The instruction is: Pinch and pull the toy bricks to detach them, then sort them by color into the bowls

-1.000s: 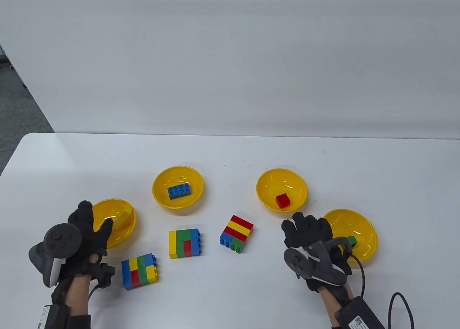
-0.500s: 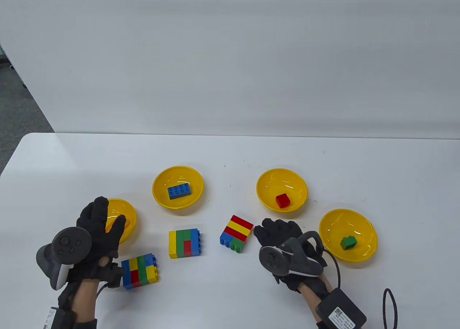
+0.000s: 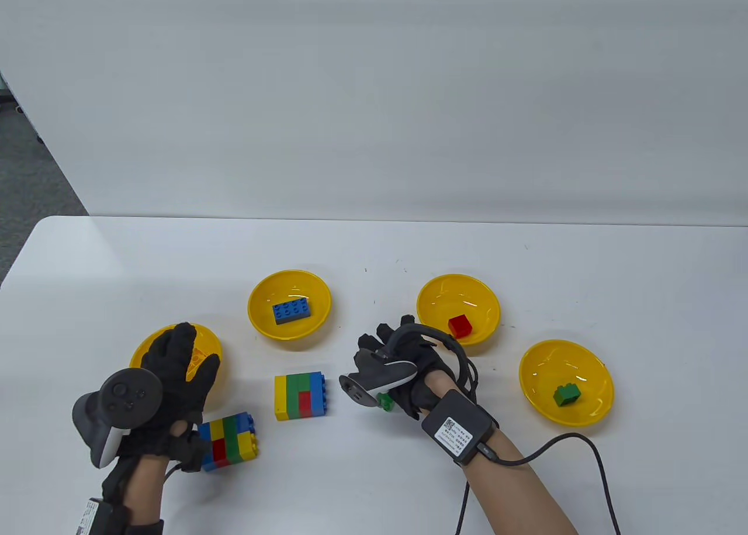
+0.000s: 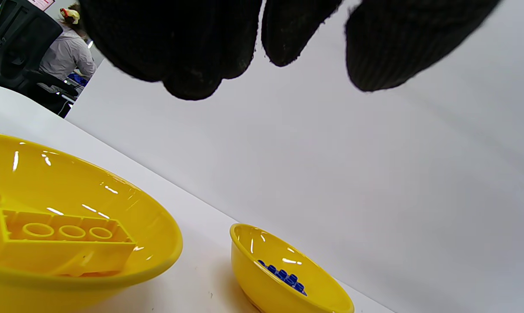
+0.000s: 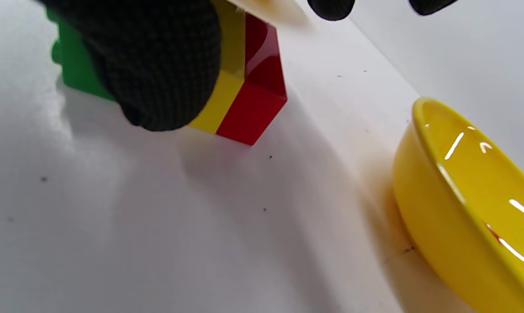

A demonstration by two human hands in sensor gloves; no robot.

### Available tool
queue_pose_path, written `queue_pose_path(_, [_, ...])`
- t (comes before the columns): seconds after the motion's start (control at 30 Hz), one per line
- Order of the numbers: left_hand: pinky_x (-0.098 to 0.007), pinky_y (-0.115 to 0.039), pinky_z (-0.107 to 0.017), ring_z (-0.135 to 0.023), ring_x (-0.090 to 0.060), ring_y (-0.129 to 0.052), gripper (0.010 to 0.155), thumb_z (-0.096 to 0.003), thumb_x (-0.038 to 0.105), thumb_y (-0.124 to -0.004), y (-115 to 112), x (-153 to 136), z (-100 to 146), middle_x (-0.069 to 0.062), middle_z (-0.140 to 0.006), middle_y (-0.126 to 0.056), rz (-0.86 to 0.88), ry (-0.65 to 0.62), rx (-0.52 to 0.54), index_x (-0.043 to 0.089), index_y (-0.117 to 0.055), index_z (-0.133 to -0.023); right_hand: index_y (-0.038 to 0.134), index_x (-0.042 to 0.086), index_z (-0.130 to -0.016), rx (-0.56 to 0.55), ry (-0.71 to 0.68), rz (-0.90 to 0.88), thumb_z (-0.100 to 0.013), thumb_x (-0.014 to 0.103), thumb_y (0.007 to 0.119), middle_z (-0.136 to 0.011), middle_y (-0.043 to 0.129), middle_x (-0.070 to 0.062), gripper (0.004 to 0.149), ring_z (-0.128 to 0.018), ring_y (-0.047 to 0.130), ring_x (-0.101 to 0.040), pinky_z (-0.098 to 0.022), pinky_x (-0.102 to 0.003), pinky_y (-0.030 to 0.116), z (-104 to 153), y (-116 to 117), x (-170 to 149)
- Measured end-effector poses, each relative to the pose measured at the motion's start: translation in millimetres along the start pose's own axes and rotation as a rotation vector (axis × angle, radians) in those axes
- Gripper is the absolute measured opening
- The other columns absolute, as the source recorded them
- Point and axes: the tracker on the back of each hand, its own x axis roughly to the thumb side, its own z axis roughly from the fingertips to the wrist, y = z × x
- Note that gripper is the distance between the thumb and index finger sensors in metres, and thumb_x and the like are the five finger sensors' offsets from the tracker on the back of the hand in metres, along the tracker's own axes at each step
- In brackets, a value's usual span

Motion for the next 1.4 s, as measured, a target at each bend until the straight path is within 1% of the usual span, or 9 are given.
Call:
queue_pose_path(0.23, [-0.064,-0.072,-0.064,-0.091,-0.05,-0.081,0.071,-0.0493,0.052,-0.084,-1.5,-1.8,0.1,-0.027,-0.109,-0.065,0.008,0.016,-0.024,0.019,-0.062,-0.108,0.041,0.025,-0.104,-0.132,-0.05,-0.045,-0.029,0.033,0.095,-0.111,0.044,-0.006,0.092,-0.101,0.055,-0.041,-0.063,-0.078,0.049,-2.9,8.5,6.5])
queue_pose_path(0.4, [-0.064,-0.072,-0.064,-0.091,-0.05,-0.081,0.071,-0.0492,0.052,-0.084,-2.3,2.8,1.4,-0.027,-0.109,-0.066,-0.005,0.0,-0.028,0.019,-0.062,-0.108,0.057,0.015,-0.1,-0.224,-0.012,-0.101,-0.025,0.041,0.1,-0.102,0.063,-0.014,0.09,-0.093,0.069,-0.046,-0.06,-0.081,0.051,10.7,1.0,2.7])
queue_pose_path(0.53, [-0.064,-0.072,-0.064,-0.092,-0.05,-0.08,0.071,-0.0497,0.053,-0.083,-0.4,5.6,2.3,-0.027,-0.109,-0.065,0.002,-0.01,-0.026,0.02,-0.062,-0.108,0.058,0.006,-0.099,-0.39,0.062,-0.37,-0.026,0.047,0.097,-0.097,0.064,-0.024,0.092,-0.088,0.076,-0.054,-0.058,-0.081,0.056,45.6,-12.0,-9.0])
queue_pose_path(0.73, [-0.064,-0.072,-0.064,-0.092,-0.049,-0.08,0.07,-0.05,0.053,-0.083,-2.7,13.8,4.6,-0.026,-0.109,-0.065,0.025,-0.036,-0.038,0.02,-0.062,-0.108,0.055,0.007,-0.101,-0.674,0.15,-0.698,-0.029,0.049,0.094,-0.093,0.066,-0.026,0.093,-0.08,0.083,-0.057,-0.055,-0.077,0.067,112.1,-15.3,-7.5])
queue_pose_path(0.93, [-0.064,-0.073,-0.064,-0.091,-0.049,-0.081,0.07,-0.0497,0.053,-0.083,-11.1,38.3,12.0,-0.026,-0.109,-0.066,0.012,-0.11,-0.062,0.02,-0.063,-0.108,0.055,0.002,-0.099,-0.812,0.142,-1.103,-0.03,0.05,0.094,-0.092,0.066,-0.027,0.093,-0.075,0.088,-0.057,-0.05,-0.074,0.074,144.6,3.3,4.7])
queue_pose_path(1.03, [-0.063,-0.074,-0.063,-0.09,-0.048,-0.084,0.068,-0.0498,0.053,-0.083,-18.5,54.5,17.6,-0.026,-0.108,-0.069,0.018,-0.166,-0.09,0.019,-0.065,-0.107,0.056,0.003,-0.099,-0.797,0.07,-1.22,-0.03,0.051,0.094,-0.092,0.065,-0.027,0.093,-0.075,0.088,-0.056,-0.048,-0.072,0.076,147.9,8.8,8.3])
queue_pose_path(1.13, [-0.064,-0.074,-0.063,-0.09,-0.048,-0.084,0.065,-0.0496,0.047,-0.086,-32.0,81.7,24.9,-0.024,-0.108,-0.069,0.054,-0.297,-0.168,0.02,-0.066,-0.106,0.057,0.003,-0.1,-0.767,-0.064,-1.362,-0.03,0.047,0.096,-0.093,0.062,-0.029,0.092,-0.075,0.082,-0.058,-0.048,-0.068,0.076,147.9,11.1,13.7])
queue_pose_path(1.23, [-0.066,-0.072,-0.064,-0.092,-0.048,-0.082,0.072,-0.0479,0.041,-0.092,-43.3,121.1,43.1,-0.023,-0.11,-0.066,0.051,-0.527,-0.236,0.021,-0.059,-0.109,0.056,0.001,-0.101,-0.725,-0.098,-1.384,-0.03,0.046,0.096,-0.095,0.061,-0.03,0.093,-0.075,0.079,-0.058,-0.048,-0.067,0.075,148.3,8.8,18.9])
queue_pose_path(1.4, [-0.062,-0.07,-0.067,-0.092,-0.039,-0.083,0.085,-0.0402,0.039,-0.101,-58.8,175.3,89.8,-0.013,-0.114,-0.06,-0.346,-0.911,-0.079,0.03,-0.053,-0.11,0.06,0.002,-0.1,-0.686,-0.091,-1.343,-0.029,0.048,0.097,-0.096,0.071,-0.028,0.093,-0.074,0.081,-0.055,-0.048,-0.068,0.073,149.6,8.7,19.6])
